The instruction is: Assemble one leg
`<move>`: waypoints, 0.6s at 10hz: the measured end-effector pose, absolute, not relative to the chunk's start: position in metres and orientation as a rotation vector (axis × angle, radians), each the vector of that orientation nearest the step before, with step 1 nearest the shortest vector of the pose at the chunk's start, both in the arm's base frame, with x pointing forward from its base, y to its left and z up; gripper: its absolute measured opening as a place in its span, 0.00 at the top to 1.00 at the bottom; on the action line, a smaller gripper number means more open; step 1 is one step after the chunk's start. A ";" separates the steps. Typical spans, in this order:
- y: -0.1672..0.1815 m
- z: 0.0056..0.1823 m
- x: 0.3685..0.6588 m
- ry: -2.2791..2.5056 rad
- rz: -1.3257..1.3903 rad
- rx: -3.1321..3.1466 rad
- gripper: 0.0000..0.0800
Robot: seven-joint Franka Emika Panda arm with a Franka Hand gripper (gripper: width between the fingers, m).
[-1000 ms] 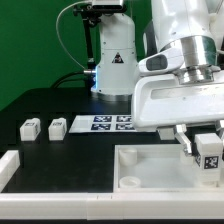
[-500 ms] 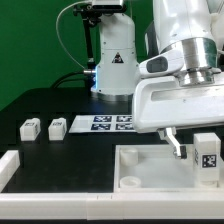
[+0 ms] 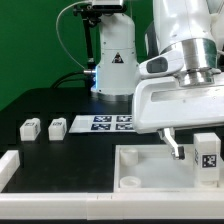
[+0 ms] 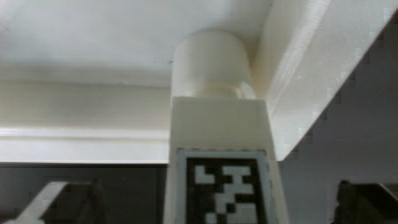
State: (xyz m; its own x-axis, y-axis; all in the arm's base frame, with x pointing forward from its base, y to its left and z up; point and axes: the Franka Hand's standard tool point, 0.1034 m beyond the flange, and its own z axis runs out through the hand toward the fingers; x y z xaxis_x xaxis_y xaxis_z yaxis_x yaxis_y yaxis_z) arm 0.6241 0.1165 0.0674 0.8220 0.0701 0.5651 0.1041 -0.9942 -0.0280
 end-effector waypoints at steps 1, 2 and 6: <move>0.117 0.068 0.624 -0.141 -0.890 -2.948 0.19; 0.116 0.076 0.625 -0.138 -0.858 -2.952 0.19; 0.121 0.091 0.627 -0.142 -0.638 -2.979 0.19</move>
Offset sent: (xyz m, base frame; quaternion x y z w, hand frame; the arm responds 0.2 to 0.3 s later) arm 0.0019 -0.0015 0.0219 0.0118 -0.1280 0.0119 0.9916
